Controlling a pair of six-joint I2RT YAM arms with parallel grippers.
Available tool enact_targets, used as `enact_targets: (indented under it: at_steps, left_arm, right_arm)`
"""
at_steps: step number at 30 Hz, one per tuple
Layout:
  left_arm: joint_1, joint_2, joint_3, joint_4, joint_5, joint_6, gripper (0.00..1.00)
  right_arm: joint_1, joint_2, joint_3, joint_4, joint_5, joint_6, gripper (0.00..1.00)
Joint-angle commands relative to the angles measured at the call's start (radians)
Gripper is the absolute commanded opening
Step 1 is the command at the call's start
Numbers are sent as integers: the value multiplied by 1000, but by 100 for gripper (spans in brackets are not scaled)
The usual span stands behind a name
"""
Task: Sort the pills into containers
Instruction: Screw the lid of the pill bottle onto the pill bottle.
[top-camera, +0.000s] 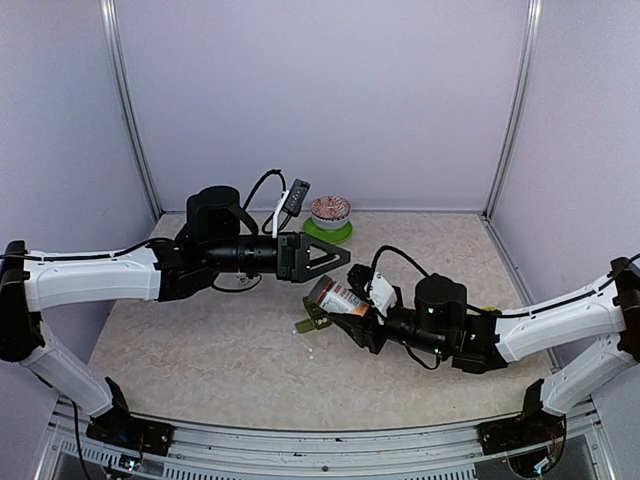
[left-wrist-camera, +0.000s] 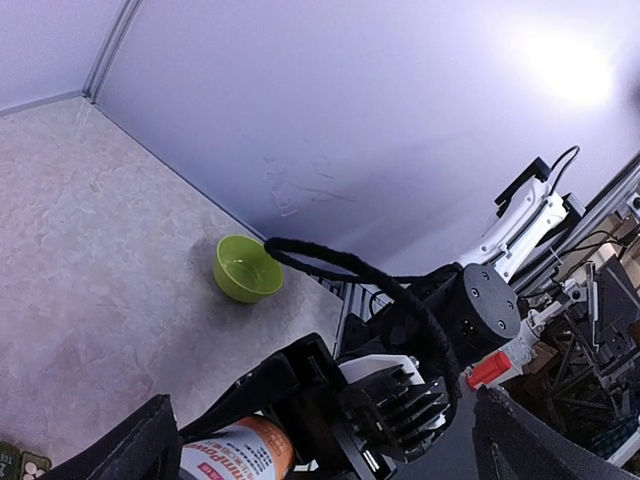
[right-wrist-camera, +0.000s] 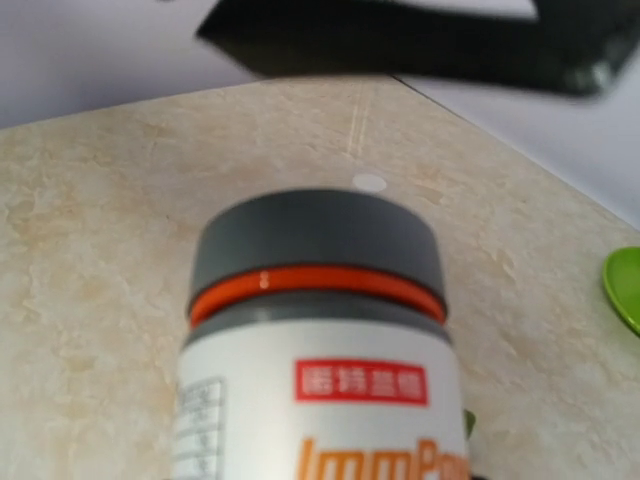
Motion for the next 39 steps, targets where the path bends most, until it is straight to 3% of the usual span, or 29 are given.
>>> enact_targets:
  at_steps: [1, 13, 18, 28, 32, 39]
  left_arm:
    - [19, -36, 13, -41, 2, 16, 99]
    - [39, -5, 47, -199, 95, 16, 98]
    - [12, 24, 95, -272, 119, 44, 92]
    - [4, 60, 107, -263, 177, 22, 83]
    - [4, 68, 113, -258, 185, 24, 76]
    - [1, 80, 121, -255, 201, 47, 52]
  right_arm:
    - [0, -92, -54, 71, -11, -59, 38]
    - [0, -246, -163, 138, -78, -298, 40]
    - [0, -256, -161, 133, -49, -351, 40]
    - [3, -272, -174, 143, -7, -428, 40]
    - [3, -267, -169, 137, -3, -437, 39]
    - [3, -264, -161, 128, 2, -413, 40]
